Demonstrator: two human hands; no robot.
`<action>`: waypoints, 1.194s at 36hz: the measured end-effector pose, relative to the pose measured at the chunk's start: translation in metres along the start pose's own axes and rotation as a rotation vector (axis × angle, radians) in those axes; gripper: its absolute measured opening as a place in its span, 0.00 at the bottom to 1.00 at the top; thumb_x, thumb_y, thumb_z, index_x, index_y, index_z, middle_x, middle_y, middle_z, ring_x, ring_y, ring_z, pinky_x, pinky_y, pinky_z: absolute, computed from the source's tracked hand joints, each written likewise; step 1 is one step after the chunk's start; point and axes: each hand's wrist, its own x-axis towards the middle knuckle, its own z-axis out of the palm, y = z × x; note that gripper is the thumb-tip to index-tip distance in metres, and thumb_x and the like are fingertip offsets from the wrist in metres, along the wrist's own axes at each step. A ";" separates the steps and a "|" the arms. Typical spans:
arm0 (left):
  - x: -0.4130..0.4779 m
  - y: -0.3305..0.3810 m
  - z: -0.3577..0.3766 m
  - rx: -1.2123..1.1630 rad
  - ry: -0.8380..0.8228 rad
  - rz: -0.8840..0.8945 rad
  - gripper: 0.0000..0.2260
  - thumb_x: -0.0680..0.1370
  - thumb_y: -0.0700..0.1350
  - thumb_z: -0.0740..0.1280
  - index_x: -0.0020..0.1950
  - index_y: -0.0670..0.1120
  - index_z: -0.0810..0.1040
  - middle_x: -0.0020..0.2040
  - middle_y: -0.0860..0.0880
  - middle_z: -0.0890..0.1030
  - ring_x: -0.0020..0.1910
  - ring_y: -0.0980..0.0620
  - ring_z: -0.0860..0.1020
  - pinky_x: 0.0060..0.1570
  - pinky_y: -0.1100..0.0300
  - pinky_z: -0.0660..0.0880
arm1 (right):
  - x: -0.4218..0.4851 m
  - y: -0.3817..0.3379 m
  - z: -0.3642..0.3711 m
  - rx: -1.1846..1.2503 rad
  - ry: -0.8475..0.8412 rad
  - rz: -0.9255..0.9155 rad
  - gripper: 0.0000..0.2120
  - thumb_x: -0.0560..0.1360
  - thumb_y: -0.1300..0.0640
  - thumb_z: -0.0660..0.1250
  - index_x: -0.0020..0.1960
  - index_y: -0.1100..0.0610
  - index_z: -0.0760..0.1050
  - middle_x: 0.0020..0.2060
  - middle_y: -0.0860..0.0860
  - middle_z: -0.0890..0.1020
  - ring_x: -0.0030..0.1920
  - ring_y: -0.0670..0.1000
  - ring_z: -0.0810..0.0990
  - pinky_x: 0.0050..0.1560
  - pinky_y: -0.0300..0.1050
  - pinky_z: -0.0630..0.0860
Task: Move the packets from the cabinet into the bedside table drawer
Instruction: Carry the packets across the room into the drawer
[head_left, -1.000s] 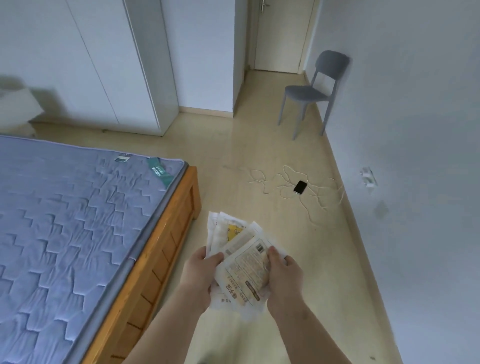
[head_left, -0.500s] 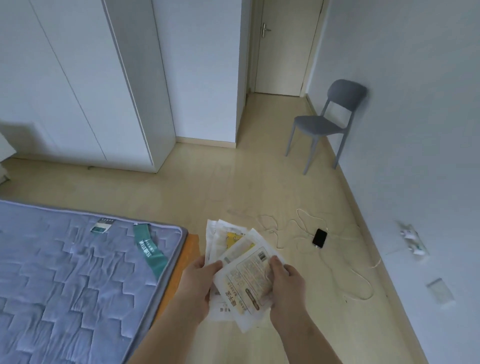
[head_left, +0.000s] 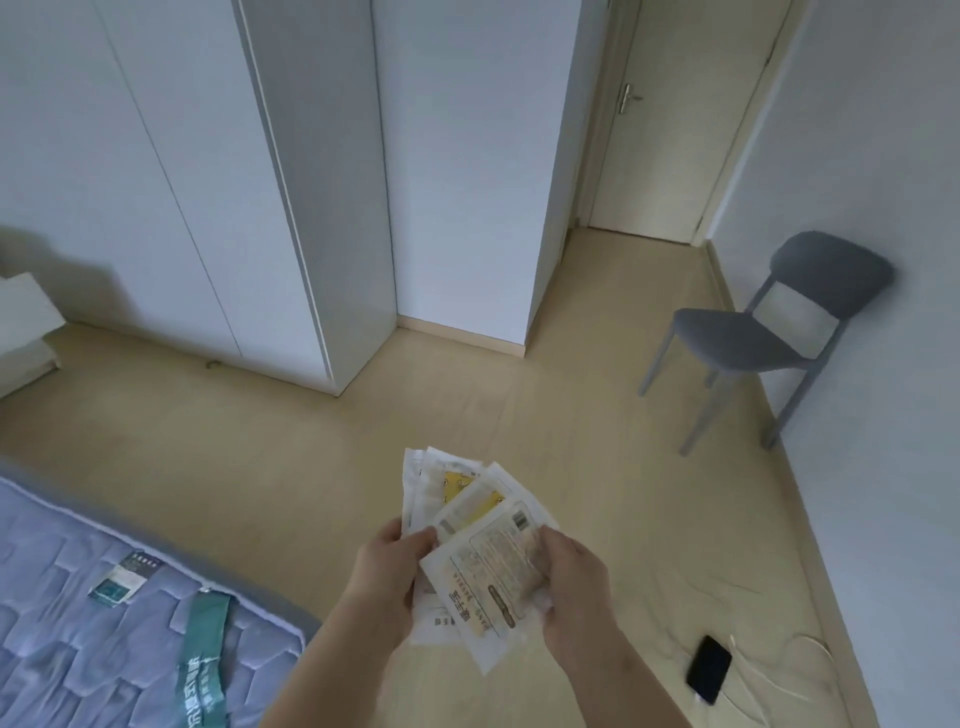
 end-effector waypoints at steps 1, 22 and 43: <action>0.011 0.011 0.006 -0.014 0.022 0.002 0.06 0.79 0.34 0.62 0.49 0.43 0.76 0.45 0.37 0.81 0.38 0.39 0.80 0.43 0.43 0.78 | 0.013 -0.012 0.008 -0.001 -0.022 0.007 0.12 0.75 0.64 0.63 0.32 0.60 0.70 0.29 0.53 0.73 0.32 0.53 0.71 0.33 0.43 0.67; 0.298 0.244 -0.020 -0.193 0.313 0.103 0.08 0.79 0.35 0.62 0.55 0.43 0.75 0.46 0.40 0.81 0.43 0.39 0.80 0.47 0.43 0.78 | 0.235 -0.206 0.286 0.091 -0.187 -0.366 0.08 0.77 0.61 0.63 0.41 0.56 0.77 0.37 0.48 0.79 0.39 0.48 0.77 0.40 0.40 0.73; 0.463 0.463 -0.144 -0.572 0.540 0.292 0.07 0.74 0.33 0.67 0.50 0.42 0.79 0.43 0.38 0.84 0.40 0.39 0.82 0.49 0.40 0.78 | 0.365 -0.207 0.649 -0.657 -0.858 -0.738 0.19 0.73 0.63 0.69 0.53 0.41 0.72 0.61 0.40 0.71 0.61 0.36 0.68 0.55 0.21 0.63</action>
